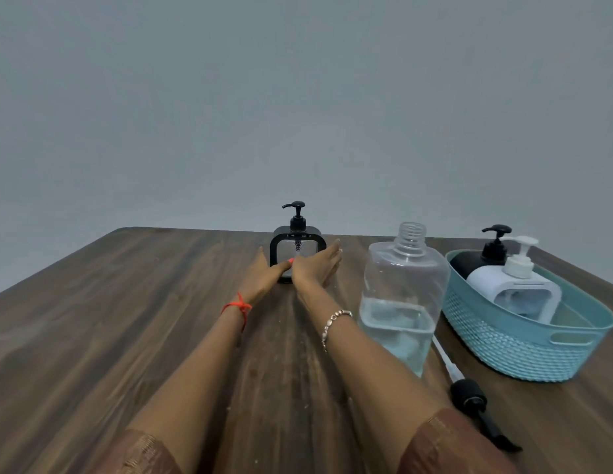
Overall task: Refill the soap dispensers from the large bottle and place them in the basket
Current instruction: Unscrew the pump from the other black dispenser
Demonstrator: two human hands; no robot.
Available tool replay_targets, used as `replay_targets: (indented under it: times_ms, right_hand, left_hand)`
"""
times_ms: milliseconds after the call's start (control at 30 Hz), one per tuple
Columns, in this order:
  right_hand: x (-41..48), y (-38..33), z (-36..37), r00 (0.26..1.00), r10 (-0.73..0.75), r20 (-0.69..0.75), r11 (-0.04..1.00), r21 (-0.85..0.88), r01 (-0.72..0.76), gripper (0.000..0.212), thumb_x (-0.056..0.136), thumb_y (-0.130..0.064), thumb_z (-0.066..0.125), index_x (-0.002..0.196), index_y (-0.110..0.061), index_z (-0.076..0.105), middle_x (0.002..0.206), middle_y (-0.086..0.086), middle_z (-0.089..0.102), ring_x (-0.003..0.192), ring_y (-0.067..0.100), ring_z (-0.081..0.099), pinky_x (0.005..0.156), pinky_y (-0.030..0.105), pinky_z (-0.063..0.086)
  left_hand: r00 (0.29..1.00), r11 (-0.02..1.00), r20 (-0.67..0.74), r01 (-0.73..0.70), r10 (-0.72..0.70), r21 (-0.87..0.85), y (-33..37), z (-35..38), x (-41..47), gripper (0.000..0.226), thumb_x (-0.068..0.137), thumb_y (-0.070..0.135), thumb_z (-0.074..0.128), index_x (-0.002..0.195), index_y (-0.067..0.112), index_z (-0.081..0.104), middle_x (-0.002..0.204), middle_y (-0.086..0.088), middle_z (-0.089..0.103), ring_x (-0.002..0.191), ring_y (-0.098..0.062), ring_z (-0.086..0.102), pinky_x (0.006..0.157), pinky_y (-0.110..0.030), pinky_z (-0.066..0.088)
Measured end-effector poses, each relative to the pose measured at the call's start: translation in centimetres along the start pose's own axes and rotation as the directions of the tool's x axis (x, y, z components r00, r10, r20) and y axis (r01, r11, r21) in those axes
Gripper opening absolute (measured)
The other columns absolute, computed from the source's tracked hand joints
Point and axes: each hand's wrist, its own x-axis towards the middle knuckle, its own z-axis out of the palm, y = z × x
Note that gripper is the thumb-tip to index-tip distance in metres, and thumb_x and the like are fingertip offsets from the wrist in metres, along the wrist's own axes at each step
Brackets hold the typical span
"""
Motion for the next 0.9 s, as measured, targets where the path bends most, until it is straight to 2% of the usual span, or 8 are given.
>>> replay_targets:
  times_ms: [100,167,233,367,500,633,767,900]
  right_hand:
    - [1.0,0.2,0.5,0.999,0.036,-0.001,0.999,-0.001,-0.036,0.079,0.086,-0.005,0.056,0.148,-0.012,0.008,0.154,0.009,0.019,0.139,0.028,0.022,0.113,0.041,0.022]
    - [1.2,0.4,0.7,0.998,0.057,0.013,0.998,-0.002,-0.057,0.075,0.087,-0.004,0.056,0.147,-0.013,0.013,0.149,0.012,0.027,0.133,0.031,0.031,0.108,0.04,0.029]
    - [1.0,0.4,0.9,0.998,0.059,0.004,0.998,-0.006,-0.059,0.071,0.086,-0.001,0.055,0.146,-0.015,0.02,0.143,0.013,0.031,0.127,0.033,0.034,0.102,0.041,0.034]
    - [-0.1,0.1,1.0,0.996,0.075,-0.038,0.997,-0.028,-0.076,0.063,0.086,-0.004,0.057,0.141,-0.019,0.031,0.134,0.012,0.034,0.12,0.033,0.033,0.095,0.041,0.036]
    - [-1.5,0.0,0.3,0.997,0.077,-0.032,0.996,-0.051,-0.078,0.055,0.09,-0.01,0.054,0.14,-0.02,0.034,0.134,0.013,0.034,0.122,0.033,0.032,0.098,0.043,0.032]
    - [-3.1,-0.4,-0.7,0.999,0.045,-0.017,0.994,-0.099,-0.046,0.057,0.09,-0.013,0.056,0.141,-0.02,0.032,0.136,0.014,0.032,0.123,0.033,0.033,0.097,0.041,0.031]
    - [-4.9,-1.1,-1.8,0.999,-0.032,0.026,0.989,-0.143,0.036,0.06,0.089,-0.012,0.057,0.141,-0.019,0.028,0.135,0.014,0.03,0.122,0.031,0.032,0.093,0.037,0.035]
    - [-6.8,-2.1,-3.0,0.99,-0.125,0.065,0.974,-0.181,0.134,0.058,0.089,-0.011,0.052,0.141,-0.016,0.025,0.139,0.015,0.026,0.126,0.031,0.027,0.097,0.039,0.032]
  left_hand:
    - [0.999,0.999,0.026,-0.021,0.022,-0.041,-0.1,0.1,0.6,0.066,0.084,0.028,0.065,0.14,0.012,0.035,0.138,-0.007,0.049,0.131,-0.025,0.044,0.109,-0.034,0.034]
    - [0.999,0.997,0.027,-0.035,0.036,-0.062,-0.7,0.3,1.4,0.072,0.068,0.038,0.071,0.131,0.017,0.045,0.128,-0.005,0.058,0.119,-0.022,0.055,0.106,-0.039,0.04]
    - [1.0,0.995,0.023,-0.013,0.016,-0.098,-1.0,0.4,1.8,0.08,0.063,0.038,0.073,0.132,0.011,0.041,0.128,-0.008,0.058,0.114,-0.021,0.056,0.102,-0.039,0.043]
    - [0.999,0.991,-0.04,0.012,-0.018,-0.136,-0.2,0.2,1.1,0.056,0.082,0.008,0.067,0.127,-0.003,0.035,0.125,-0.017,0.052,0.103,-0.02,0.052,0.089,-0.029,0.042]
    - [0.996,0.985,-0.085,-0.02,0.005,-0.173,0.1,-0.8,0.9,0.048,0.079,0.008,0.071,0.111,0.005,0.036,0.125,-0.019,0.052,0.101,-0.022,0.053,0.088,-0.032,0.044]
    - [0.995,0.981,-0.087,-0.068,0.053,-0.179,0.9,-1.7,-0.5,0.046,0.081,0.01,0.069,0.106,0.008,0.031,0.113,-0.008,0.043,0.101,-0.015,0.044,0.081,-0.025,0.038]
    - [0.992,0.969,-0.08,-0.112,0.097,-0.22,1.8,-2.7,-2.1,0.052,0.079,0.008,0.071,0.113,0.01,0.031,0.109,-0.004,0.047,0.088,-0.012,0.052,0.066,-0.017,0.042]
    - [0.997,0.948,-0.024,-0.082,0.078,-0.307,2.7,-4.0,-3.8,0.066,0.077,0.003,0.072,0.131,0.005,0.035,0.104,0.001,0.058,0.083,-0.005,0.056,0.072,-0.024,0.048]
